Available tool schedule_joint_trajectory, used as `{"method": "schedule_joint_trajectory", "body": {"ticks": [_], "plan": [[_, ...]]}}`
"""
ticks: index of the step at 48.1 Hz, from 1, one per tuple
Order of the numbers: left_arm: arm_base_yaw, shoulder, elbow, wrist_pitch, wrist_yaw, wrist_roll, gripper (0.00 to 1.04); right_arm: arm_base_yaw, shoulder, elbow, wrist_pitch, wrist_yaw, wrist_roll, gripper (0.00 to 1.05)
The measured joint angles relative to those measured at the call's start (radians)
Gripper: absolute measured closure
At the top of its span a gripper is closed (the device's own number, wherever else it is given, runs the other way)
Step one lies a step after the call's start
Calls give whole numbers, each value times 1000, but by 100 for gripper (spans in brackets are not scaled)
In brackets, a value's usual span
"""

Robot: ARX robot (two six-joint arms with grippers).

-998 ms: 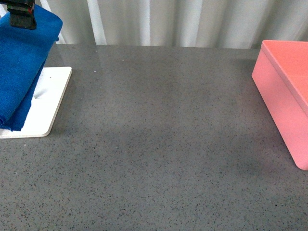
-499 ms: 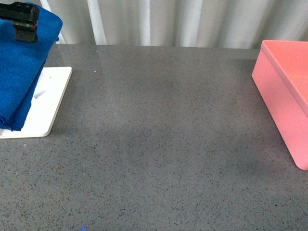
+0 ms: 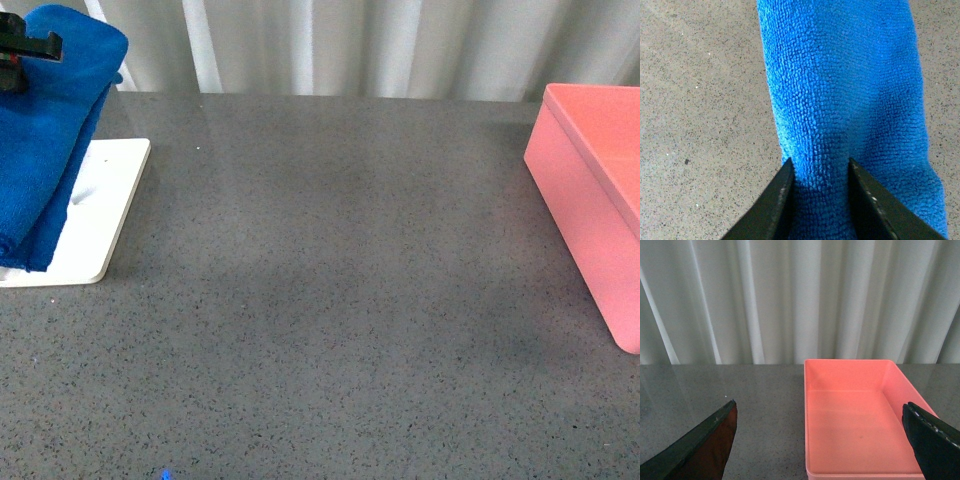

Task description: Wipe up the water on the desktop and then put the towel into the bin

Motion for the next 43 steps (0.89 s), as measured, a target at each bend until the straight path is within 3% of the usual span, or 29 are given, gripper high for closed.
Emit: {"method": "schedule_joint_trajectory", "body": {"ticks": [9,26,43], "plan": [[9,-6,0,0,16,-2,101,0,0,0,0,0,0,7],[17,-166,31,-72,170,-73,101,0,0,0,0,0,0,7],[-88,-436,-63,-64,422,-216,101,0,0,0,0,0,0,7]]}}
